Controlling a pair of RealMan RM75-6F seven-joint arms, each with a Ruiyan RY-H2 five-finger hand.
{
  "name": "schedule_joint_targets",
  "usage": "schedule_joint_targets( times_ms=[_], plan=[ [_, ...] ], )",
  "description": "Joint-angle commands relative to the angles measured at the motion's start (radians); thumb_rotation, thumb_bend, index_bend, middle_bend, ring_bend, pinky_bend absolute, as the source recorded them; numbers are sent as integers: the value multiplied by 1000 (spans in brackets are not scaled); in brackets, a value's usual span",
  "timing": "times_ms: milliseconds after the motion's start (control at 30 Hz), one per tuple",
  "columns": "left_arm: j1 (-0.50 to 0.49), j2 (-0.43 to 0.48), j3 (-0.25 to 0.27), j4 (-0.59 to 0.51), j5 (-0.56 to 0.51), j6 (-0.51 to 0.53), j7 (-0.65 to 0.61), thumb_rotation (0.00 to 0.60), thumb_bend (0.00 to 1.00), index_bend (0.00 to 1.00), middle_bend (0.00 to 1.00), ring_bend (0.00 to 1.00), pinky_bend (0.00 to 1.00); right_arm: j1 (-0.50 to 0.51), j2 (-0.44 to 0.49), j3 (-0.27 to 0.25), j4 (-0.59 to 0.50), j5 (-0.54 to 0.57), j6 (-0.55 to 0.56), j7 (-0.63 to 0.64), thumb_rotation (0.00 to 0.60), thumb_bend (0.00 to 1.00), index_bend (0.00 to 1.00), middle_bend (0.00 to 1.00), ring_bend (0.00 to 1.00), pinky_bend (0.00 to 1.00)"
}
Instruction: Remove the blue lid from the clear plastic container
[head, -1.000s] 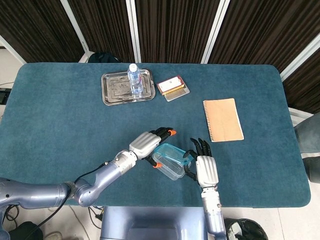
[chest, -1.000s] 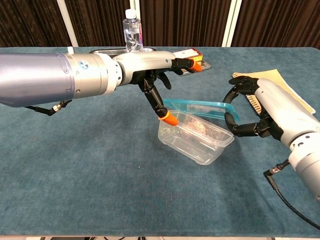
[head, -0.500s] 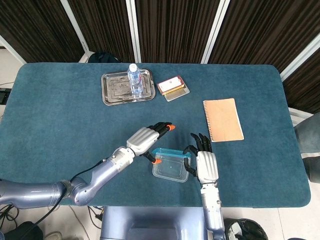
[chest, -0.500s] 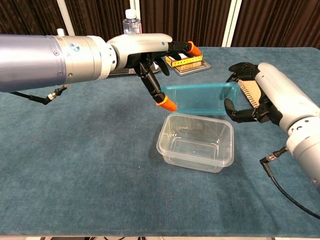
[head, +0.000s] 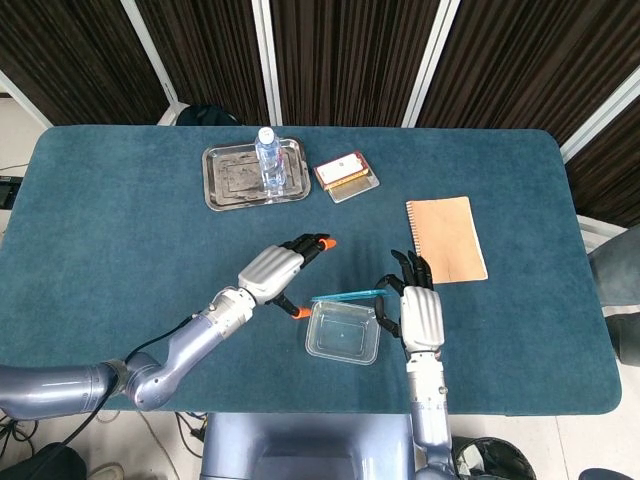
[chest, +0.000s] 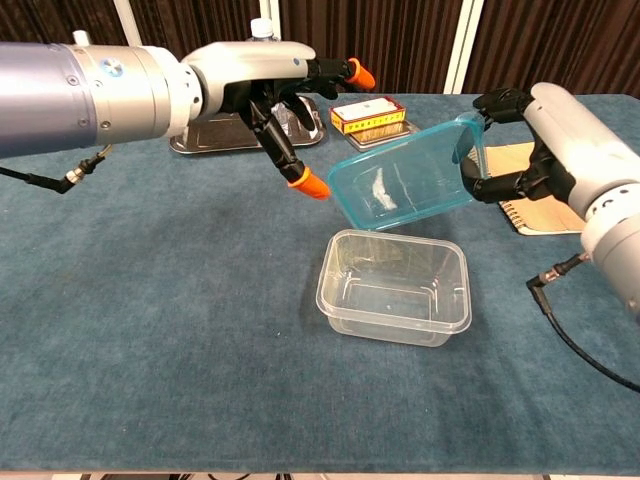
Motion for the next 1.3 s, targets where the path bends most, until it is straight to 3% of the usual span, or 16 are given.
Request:
schedule_joint_targets(
  times_ms=[33,367,667,933,1300],
  plan=[
    [7,11,1,-7,2,5,-5,600,0,1,7,5,184,5,3,24,-13,31,1,-19,600,585,543,156,0,0],
    [29,49,7,-29,14,19,-19,600,0,3,7,5,184,38,37,98,-18,110,0,-87,600,586,543,156,0,0],
    [49,76,17,-45,31,28,-29,600,0,6,7,5,184,74,80,151,52,178,-8,-132,600,585,547,159,0,0],
    [64,112,25,-50,51,24,-42,600,0,9,7,5,184,74,164,178,45,209,-5,-130,600,590,548,161,0,0],
    [96,148,35,-83,89,34,-80,600,0,10,6,5,184,30,281,111,-24,227,-4,-143,600,590,548,161,0,0]
  ],
)
